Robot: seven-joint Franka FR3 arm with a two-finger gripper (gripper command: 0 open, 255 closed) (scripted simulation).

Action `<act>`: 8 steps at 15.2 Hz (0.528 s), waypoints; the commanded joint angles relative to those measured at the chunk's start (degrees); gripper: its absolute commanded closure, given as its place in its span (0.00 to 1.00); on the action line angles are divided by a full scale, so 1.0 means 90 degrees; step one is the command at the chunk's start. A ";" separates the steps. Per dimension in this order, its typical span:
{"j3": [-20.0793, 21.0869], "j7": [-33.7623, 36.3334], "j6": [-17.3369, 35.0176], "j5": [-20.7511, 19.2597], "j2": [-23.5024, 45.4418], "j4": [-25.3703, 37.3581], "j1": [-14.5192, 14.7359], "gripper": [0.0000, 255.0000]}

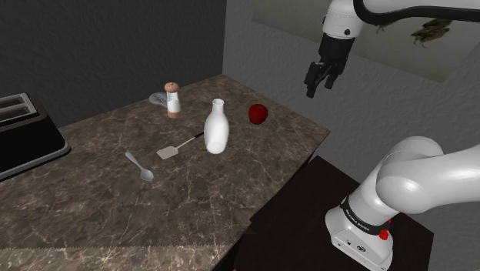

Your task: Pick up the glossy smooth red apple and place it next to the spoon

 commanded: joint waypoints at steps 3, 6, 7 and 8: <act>-0.0299 -0.0486 0.0411 -0.0166 0.0180 -0.0138 0.0010 0.00; -0.0749 -0.1206 0.1042 -0.0374 0.0557 -0.0254 0.0042 0.00; -0.0897 -0.1447 0.1253 -0.0428 0.0709 -0.0268 0.0057 0.00; -0.1044 -0.1688 0.1464 -0.0473 0.0874 -0.0269 0.0076 0.00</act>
